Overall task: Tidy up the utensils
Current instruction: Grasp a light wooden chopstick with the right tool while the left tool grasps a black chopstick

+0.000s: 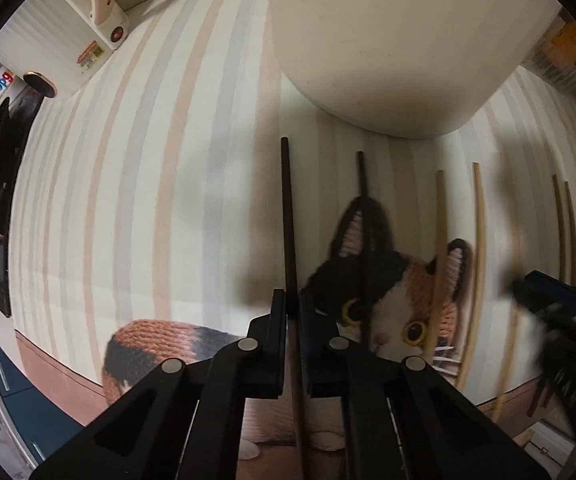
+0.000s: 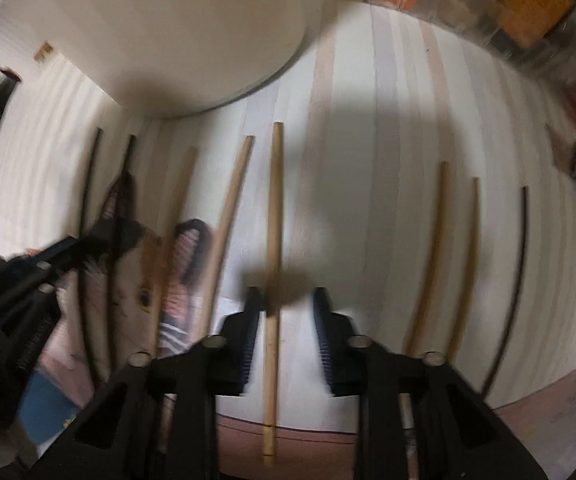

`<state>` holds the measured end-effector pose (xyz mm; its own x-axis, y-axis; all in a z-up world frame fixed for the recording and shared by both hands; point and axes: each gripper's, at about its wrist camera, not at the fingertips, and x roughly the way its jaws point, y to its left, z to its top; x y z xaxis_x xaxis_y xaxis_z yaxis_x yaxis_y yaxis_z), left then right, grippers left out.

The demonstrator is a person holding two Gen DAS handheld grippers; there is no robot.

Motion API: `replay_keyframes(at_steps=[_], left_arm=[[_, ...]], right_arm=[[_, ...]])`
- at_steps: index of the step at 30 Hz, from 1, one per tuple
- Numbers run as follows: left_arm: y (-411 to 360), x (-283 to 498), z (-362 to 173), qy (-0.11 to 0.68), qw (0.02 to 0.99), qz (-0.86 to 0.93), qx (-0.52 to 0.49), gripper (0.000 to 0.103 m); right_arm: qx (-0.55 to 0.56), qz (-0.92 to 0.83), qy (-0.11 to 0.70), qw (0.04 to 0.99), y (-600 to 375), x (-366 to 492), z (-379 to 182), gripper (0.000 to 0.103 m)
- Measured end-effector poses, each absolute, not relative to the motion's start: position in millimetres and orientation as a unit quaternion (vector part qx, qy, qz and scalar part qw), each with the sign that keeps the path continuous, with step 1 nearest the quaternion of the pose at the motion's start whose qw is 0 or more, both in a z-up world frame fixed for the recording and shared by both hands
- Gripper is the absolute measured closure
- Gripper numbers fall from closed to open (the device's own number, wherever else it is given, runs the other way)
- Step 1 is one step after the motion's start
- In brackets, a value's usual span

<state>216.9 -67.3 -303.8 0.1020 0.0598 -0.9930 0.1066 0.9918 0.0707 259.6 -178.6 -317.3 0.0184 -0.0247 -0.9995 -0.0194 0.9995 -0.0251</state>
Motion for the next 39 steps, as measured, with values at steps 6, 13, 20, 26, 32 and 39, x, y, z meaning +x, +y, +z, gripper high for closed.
replay_keyframes(at_steps=[6,13,20,26,32,39], left_arm=[[-35,218,-307,0.683,0.729,0.009,0.031,0.099],[-25,223,-309,0.698,0.716,-0.012,0.011,0.099],[-18,241,-307,0.699,0.715,-0.012,0.005,0.099],[-12,250,-302,0.699,0.715,-0.009,0.004,0.099],[-17,243,-306,0.696,0.718,-0.004,0.006,0.099],[-18,247,-304,0.687,0.727,0.010,0.016,0.100]], right_arm=[[0.027,-0.033,0.711,0.702,-207,258,-318,0.096],[0.076,-0.027,0.729,0.679,-227,264,-320,0.096],[0.026,-0.035,0.736,0.676,-205,282,-327,0.093],[0.008,-0.039,0.740,0.672,-181,282,-333,0.088],[0.014,-0.042,0.740,0.671,-179,286,-336,0.088],[0.055,-0.045,0.729,0.681,-221,277,-323,0.096]])
